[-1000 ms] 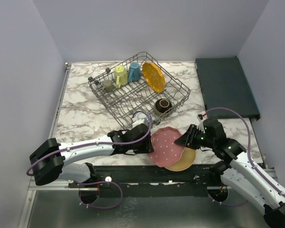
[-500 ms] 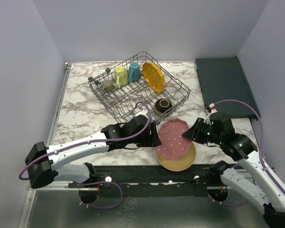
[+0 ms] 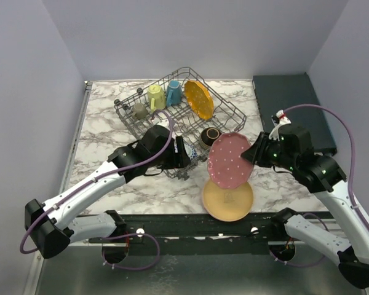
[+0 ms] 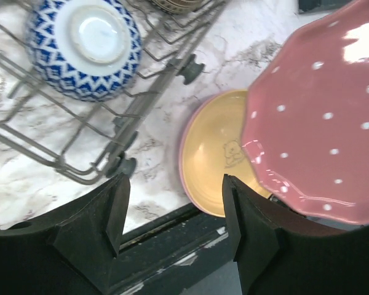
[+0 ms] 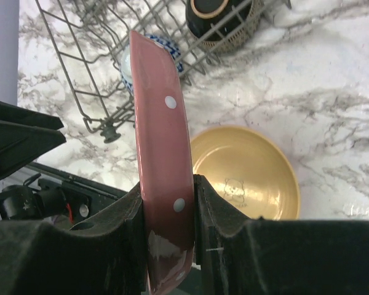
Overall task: Load the mixed dishes into the dish rack
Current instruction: Pick up the plate at the center of the board, then insert the plate into the dish rack.
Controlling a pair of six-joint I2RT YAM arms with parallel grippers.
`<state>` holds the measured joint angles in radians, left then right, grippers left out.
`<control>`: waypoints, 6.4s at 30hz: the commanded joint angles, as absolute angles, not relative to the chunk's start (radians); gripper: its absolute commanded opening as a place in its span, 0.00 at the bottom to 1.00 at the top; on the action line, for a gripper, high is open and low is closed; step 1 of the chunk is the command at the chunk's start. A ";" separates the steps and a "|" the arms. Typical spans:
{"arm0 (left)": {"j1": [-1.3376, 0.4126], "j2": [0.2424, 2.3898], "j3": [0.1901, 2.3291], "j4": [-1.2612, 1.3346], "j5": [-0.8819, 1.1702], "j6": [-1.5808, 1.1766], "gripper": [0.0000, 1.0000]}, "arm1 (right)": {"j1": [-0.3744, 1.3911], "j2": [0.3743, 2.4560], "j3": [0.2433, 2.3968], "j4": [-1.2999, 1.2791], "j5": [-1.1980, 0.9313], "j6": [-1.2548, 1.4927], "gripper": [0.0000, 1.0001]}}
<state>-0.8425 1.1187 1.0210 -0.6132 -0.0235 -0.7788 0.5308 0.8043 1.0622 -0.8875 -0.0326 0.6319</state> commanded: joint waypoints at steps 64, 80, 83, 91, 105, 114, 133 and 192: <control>-0.336 0.925 0.804 -0.592 0.155 -0.560 0.67 | 0.703 1.739 1.645 -0.014 0.371 -0.089 0.00; -0.330 0.924 0.803 -0.594 0.153 -0.560 0.67 | 0.711 1.849 1.640 0.138 0.423 -0.216 0.00; -0.329 0.924 0.802 -0.594 0.153 -0.560 0.67 | 0.712 1.867 1.632 0.170 0.433 -0.244 0.00; -0.324 0.929 0.802 -0.594 0.153 -0.560 0.67 | 0.711 1.914 1.628 0.224 0.472 -0.285 0.00; -0.316 0.932 0.802 -0.594 0.158 -0.558 0.67 | 0.712 1.967 1.617 0.280 0.498 -0.341 0.00; -0.312 0.937 0.803 -0.593 0.160 -0.558 0.67 | 0.712 1.974 1.595 0.297 0.491 -0.339 0.00; -0.307 0.942 0.802 -0.594 0.163 -0.557 0.67 | 0.691 2.011 1.585 0.267 0.376 -0.280 0.00; -0.290 0.955 0.803 -0.593 0.166 -0.554 0.67 | 0.669 2.050 1.587 0.263 0.364 -0.230 0.00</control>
